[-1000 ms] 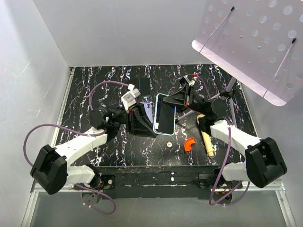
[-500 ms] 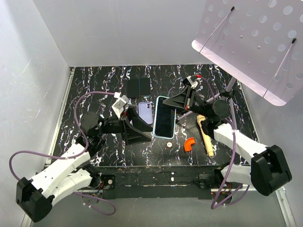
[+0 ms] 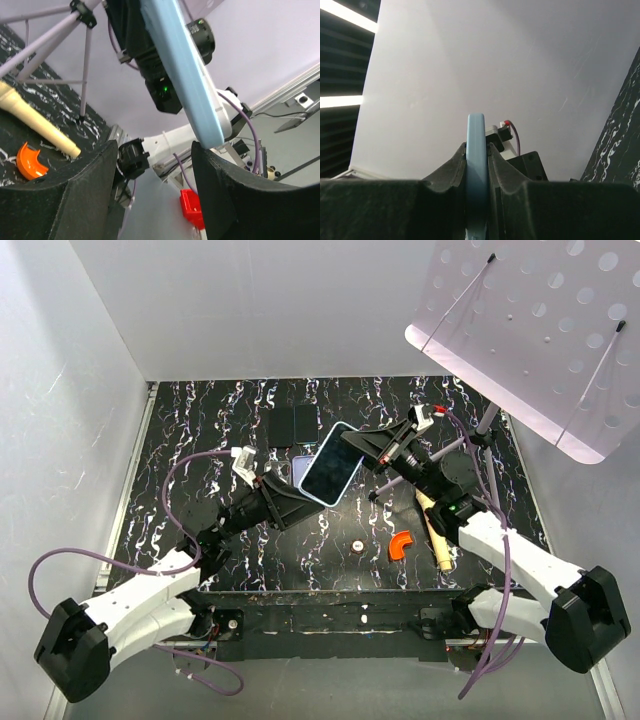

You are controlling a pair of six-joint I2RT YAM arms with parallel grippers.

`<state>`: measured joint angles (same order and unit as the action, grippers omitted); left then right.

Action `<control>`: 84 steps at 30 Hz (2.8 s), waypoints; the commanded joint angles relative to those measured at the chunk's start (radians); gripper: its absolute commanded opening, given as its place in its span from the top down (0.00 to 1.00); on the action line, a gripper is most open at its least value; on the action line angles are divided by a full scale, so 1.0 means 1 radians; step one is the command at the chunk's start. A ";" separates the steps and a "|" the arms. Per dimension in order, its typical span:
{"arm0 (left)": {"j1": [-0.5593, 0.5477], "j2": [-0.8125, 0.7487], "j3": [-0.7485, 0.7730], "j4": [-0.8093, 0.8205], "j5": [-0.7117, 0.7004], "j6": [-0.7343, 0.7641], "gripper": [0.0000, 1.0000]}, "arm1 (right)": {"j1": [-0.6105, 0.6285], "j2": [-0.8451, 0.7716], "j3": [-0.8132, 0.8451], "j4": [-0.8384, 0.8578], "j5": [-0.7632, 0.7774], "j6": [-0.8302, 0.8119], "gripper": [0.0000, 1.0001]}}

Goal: Take the phone out of the phone case
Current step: Remove the phone case from the phone.

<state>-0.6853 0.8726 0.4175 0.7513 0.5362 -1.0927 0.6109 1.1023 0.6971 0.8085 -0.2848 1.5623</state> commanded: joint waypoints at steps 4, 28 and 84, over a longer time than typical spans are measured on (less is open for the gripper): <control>-0.013 0.054 -0.023 0.258 -0.102 -0.122 0.42 | 0.039 -0.024 0.013 0.044 0.210 -0.120 0.99; -0.016 0.131 -0.028 0.471 0.031 -0.231 0.42 | 0.041 -0.075 0.055 -0.066 0.213 -0.232 0.99; 0.026 0.095 0.109 0.099 0.211 -0.111 1.00 | -0.072 -0.091 0.355 -0.951 -0.470 -0.717 0.78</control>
<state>-0.6674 0.9783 0.4538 0.7734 0.7452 -1.2301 0.5365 1.0016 1.0195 -0.0982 -0.6064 0.8860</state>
